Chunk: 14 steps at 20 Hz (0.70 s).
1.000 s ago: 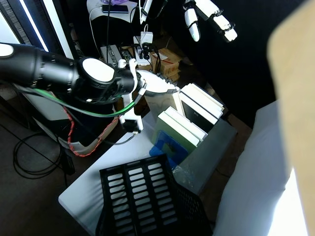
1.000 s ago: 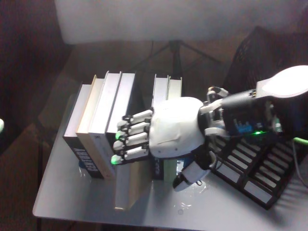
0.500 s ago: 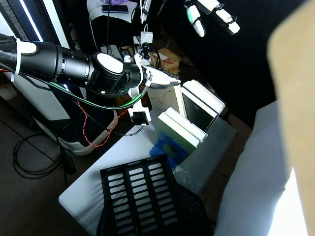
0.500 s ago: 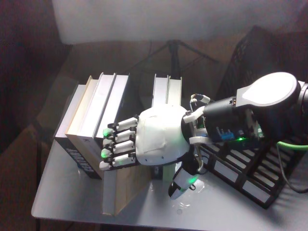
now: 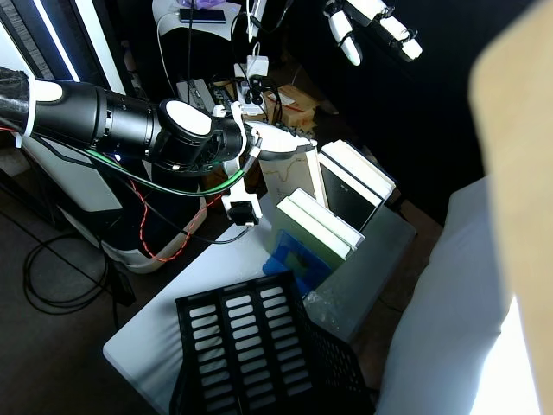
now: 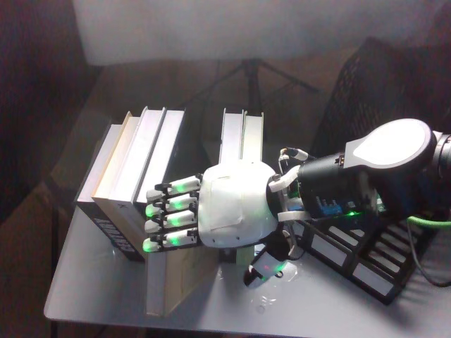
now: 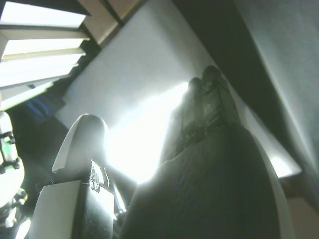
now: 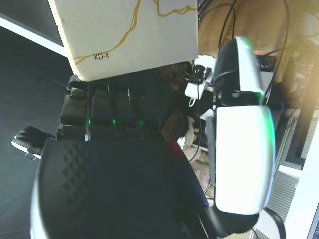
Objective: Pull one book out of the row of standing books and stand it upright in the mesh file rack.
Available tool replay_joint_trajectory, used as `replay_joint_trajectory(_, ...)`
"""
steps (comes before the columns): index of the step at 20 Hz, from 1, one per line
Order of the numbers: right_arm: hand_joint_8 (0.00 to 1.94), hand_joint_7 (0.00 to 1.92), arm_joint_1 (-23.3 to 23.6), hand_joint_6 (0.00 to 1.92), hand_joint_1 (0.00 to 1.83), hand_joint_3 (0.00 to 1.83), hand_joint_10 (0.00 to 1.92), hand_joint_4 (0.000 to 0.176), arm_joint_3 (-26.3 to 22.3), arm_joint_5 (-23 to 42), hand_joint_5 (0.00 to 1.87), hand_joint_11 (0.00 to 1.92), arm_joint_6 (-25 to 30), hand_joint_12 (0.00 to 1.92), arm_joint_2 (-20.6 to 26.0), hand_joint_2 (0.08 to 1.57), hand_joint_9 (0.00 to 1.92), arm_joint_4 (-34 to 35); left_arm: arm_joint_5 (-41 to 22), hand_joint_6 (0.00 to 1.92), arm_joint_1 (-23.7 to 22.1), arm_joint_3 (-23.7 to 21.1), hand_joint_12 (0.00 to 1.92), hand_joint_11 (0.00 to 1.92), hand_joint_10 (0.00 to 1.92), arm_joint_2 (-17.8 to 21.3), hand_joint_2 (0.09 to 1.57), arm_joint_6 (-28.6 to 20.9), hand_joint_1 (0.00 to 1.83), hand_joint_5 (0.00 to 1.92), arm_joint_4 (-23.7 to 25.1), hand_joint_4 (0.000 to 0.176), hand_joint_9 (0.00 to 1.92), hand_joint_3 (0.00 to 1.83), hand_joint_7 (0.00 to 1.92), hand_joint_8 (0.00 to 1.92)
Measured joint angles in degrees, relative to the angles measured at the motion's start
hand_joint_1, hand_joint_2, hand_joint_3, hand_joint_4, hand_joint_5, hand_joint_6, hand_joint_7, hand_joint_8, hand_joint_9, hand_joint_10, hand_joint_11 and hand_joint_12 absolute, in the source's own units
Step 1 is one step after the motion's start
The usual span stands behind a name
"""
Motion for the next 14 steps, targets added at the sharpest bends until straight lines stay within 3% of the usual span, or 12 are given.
replay_joint_trajectory(2,0.0,0.0,0.0,0.0,0.87,0.02,0.0,0.0,-0.8,-0.7,0.01,0.0,0.0,0.01,0.0,0.96,0.0,-0.8,0.0,0.0,0.2,0.0,0.0,0.0,0.0,0.0,1.39,0.0,0.69,0.0,-0.1,0.015,0.0,0.0,0.0,0.0)
replay_joint_trajectory(4,0.0,0.0,0.0,0.01,0.84,0.05,0.0,0.0,-1.6,-1.0,0.02,0.0,1.5,0.0,0.2,1.02,0.0,-3.1,-0.4,0.0,0.5,-0.3,0.0,0.0,0.0,0.0,1.39,-0.2,0.68,0.0,-0.7,0.01,0.0,0.0,0.0,0.0)
replay_joint_trajectory(7,0.0,0.0,0.6,0.0,0.95,0.0,0.0,0.0,-3.7,-0.9,0.0,0.0,2.3,0.0,2.4,0.92,0.0,-5.1,-0.5,0.0,0.8,-0.4,0.0,0.0,0.0,0.0,1.38,-0.3,0.71,0.0,-1.0,0.029,0.0,0.0,0.0,0.0)
replay_joint_trajectory(9,0.0,0.0,1.6,0.0,0.69,0.04,0.0,0.0,-4.8,-0.9,0.0,0.0,2.5,0.0,4.0,1.03,0.0,-5.6,-0.7,0.0,0.9,-0.4,0.0,0.0,0.0,0.0,1.38,-0.4,0.68,0.0,-1.0,0.053,0.0,0.0,0.0,0.0)
replay_joint_trajectory(14,0.0,0.0,5.7,0.0,0.69,0.02,0.0,0.0,-8.7,0.1,0.0,0.0,2.4,0.0,11.1,1.0,0.0,-5.2,-0.9,0.0,0.9,-1.0,0.0,0.0,0.0,0.1,1.39,-0.4,0.67,0.0,-1.4,0.05,0.0,0.0,0.0,0.0)
